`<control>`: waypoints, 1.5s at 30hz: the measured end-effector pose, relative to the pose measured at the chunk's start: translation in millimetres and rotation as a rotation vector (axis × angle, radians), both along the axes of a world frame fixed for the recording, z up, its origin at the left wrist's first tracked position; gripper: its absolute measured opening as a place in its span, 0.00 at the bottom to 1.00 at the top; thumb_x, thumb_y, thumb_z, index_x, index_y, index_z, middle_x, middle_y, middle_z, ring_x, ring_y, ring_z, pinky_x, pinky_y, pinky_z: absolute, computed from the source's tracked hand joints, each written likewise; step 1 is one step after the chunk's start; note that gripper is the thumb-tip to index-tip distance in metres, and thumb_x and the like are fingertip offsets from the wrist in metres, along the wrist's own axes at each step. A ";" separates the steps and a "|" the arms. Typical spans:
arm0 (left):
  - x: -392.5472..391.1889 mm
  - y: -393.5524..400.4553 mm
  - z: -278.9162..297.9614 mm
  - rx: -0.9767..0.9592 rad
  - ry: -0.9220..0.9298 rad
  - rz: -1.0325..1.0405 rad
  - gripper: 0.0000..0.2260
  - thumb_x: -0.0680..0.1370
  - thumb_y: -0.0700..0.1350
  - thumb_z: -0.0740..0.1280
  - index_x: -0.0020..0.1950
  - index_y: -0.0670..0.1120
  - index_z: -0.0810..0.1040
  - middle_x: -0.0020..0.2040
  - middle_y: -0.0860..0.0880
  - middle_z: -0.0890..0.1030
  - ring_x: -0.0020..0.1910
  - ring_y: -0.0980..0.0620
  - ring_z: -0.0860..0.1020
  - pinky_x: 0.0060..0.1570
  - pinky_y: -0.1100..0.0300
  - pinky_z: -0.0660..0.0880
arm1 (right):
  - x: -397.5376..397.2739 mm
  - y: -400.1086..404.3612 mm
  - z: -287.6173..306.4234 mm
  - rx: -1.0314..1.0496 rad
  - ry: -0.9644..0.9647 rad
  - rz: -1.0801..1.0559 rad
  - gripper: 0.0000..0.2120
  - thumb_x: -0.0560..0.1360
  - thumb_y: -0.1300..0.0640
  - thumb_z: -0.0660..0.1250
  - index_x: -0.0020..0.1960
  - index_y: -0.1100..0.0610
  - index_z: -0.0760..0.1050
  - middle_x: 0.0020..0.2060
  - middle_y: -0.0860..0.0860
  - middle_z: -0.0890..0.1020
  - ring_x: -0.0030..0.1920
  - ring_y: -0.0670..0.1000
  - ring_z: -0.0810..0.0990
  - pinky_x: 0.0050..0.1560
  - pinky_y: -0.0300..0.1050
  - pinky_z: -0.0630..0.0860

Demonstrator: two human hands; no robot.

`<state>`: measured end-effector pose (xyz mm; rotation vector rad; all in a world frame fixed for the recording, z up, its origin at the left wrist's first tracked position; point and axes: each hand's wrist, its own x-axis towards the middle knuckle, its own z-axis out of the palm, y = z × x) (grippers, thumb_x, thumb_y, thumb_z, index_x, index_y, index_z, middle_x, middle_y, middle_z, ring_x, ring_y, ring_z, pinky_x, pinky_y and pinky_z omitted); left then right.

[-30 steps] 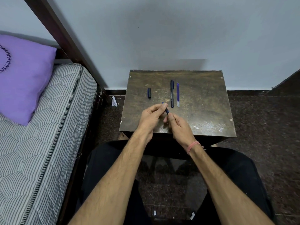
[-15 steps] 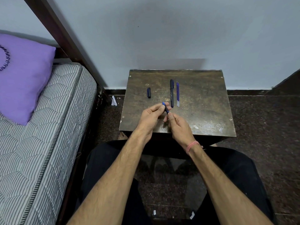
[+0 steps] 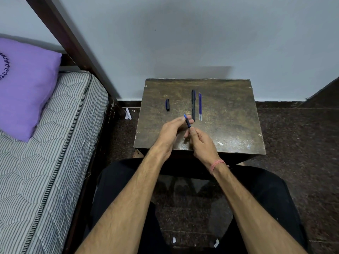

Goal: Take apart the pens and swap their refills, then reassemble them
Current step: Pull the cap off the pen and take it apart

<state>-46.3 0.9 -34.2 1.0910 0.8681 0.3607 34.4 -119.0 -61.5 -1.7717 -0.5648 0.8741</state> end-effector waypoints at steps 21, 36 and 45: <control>7.6 3.0 3.4 -0.120 0.012 0.287 0.03 0.87 0.48 0.70 0.54 0.52 0.82 0.49 0.53 0.87 0.48 0.58 0.81 0.39 0.71 0.76 | -2.7 0.8 6.8 0.015 -0.001 0.054 0.18 0.90 0.43 0.60 0.49 0.49 0.82 0.45 0.67 0.84 0.37 0.54 0.75 0.34 0.47 0.71; 6.8 9.4 1.1 -0.162 0.024 0.375 0.05 0.89 0.53 0.66 0.58 0.55 0.82 0.52 0.56 0.88 0.50 0.59 0.83 0.45 0.57 0.66 | 2.3 -2.0 2.1 0.134 0.130 0.089 0.14 0.91 0.53 0.62 0.73 0.42 0.78 0.41 0.55 0.85 0.33 0.40 0.81 0.39 0.50 0.87; -1.4 17.5 -16.5 0.312 0.330 0.282 0.08 0.78 0.56 0.81 0.47 0.53 0.88 0.34 0.61 0.87 0.34 0.66 0.83 0.47 0.62 0.81 | 8.9 0.1 5.0 0.175 0.302 -0.048 0.09 0.91 0.59 0.61 0.67 0.55 0.77 0.42 0.54 0.84 0.37 0.51 0.85 0.52 0.56 0.88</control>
